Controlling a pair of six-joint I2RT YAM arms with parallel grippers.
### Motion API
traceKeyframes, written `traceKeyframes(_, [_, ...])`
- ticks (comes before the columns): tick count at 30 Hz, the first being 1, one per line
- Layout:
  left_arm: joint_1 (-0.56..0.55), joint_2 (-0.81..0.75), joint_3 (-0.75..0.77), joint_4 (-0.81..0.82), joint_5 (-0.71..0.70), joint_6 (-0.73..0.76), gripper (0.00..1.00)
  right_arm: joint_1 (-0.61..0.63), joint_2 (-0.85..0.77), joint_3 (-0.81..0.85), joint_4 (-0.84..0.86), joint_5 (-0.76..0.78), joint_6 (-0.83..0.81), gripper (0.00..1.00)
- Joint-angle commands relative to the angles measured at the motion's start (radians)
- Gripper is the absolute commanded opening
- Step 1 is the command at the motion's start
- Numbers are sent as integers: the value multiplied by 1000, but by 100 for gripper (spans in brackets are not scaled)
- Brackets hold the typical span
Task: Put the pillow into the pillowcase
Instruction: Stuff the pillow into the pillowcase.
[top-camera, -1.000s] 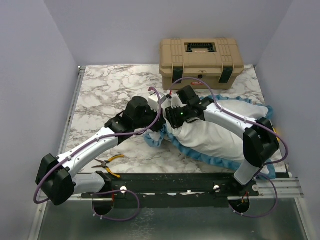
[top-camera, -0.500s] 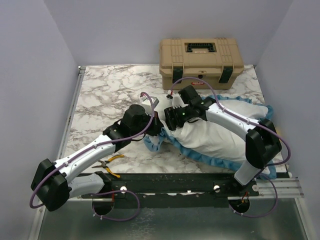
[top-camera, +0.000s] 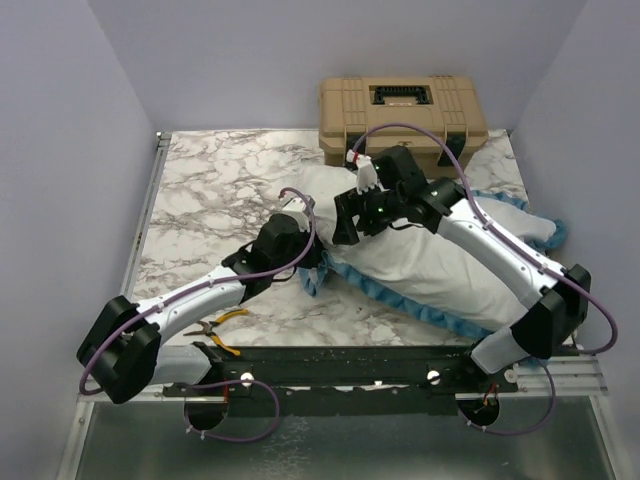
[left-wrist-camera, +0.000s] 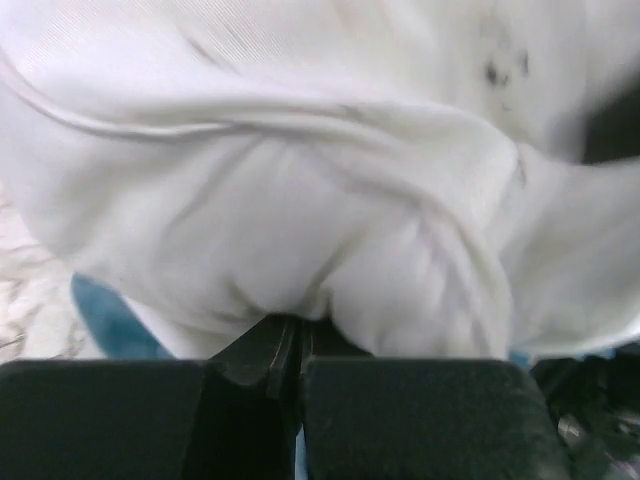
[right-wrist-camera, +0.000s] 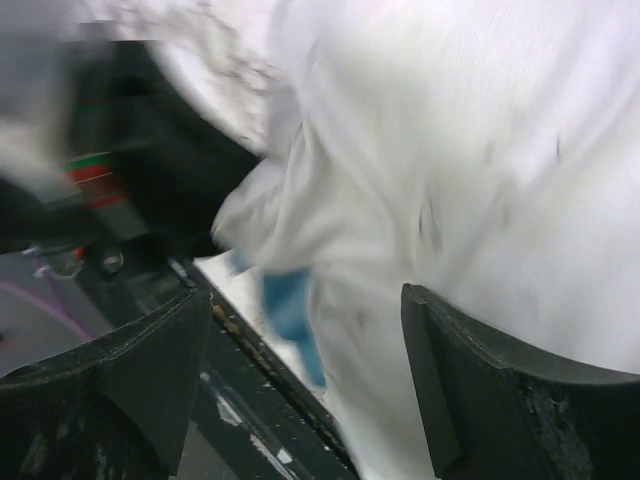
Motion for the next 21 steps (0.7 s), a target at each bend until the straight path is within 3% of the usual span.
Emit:
traceKeyframes(1, [24, 36, -60, 145, -172, -6, 0, 20, -62, 83, -78, -104, 3, 82])
traceKeyframes(8, [24, 45, -58, 156, -165, -9, 0, 7, 33, 155, 19, -141, 35, 77])
traceKeyframes(14, [25, 5, -81, 157, -168, -14, 0, -1, 165, 97, 162, -334, 113, 55])
traceKeyframes(17, [24, -17, -89, 156, -172, -11, 0, -1, 221, 37, 211, -300, 156, 45])
traceKeyframes(21, [25, -59, -99, 157, -179, -3, 0, -3, 289, 30, 100, -115, 151, 35])
